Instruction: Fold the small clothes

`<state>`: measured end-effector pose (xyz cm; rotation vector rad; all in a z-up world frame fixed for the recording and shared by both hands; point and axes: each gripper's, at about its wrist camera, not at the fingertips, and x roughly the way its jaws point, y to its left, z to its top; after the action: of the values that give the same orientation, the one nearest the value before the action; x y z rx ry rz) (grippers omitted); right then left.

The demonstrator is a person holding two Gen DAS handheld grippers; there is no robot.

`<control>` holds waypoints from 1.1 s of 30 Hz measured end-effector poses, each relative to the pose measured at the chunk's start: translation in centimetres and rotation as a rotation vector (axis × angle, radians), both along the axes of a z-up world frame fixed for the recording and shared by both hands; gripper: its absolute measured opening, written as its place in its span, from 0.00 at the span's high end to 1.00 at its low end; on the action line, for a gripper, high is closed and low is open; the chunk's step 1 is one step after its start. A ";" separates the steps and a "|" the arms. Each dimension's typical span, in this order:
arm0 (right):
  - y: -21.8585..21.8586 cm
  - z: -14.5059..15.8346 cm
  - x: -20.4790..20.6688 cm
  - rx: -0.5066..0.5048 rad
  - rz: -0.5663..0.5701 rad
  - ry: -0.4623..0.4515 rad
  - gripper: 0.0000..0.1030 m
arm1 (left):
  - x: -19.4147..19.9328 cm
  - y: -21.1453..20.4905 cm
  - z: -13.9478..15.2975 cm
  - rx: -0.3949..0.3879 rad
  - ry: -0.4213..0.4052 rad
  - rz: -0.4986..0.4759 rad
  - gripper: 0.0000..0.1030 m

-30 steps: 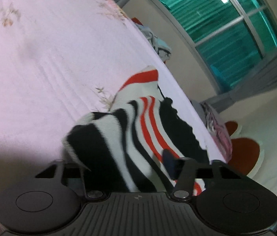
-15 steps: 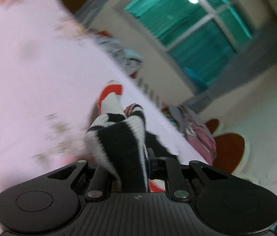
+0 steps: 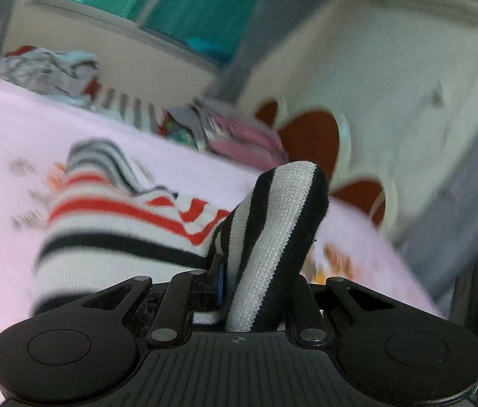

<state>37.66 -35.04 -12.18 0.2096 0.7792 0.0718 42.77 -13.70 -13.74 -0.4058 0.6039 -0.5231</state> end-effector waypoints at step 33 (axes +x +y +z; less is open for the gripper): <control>1.9 1.3 3.1 0.127 0.073 -0.044 0.79 | -5.6 9.9 3.3 0.208 -0.052 0.126 0.32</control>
<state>40.73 -33.16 -10.92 0.2991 0.7387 0.1943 37.17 -3.79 -10.46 -0.2312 0.5727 -0.3452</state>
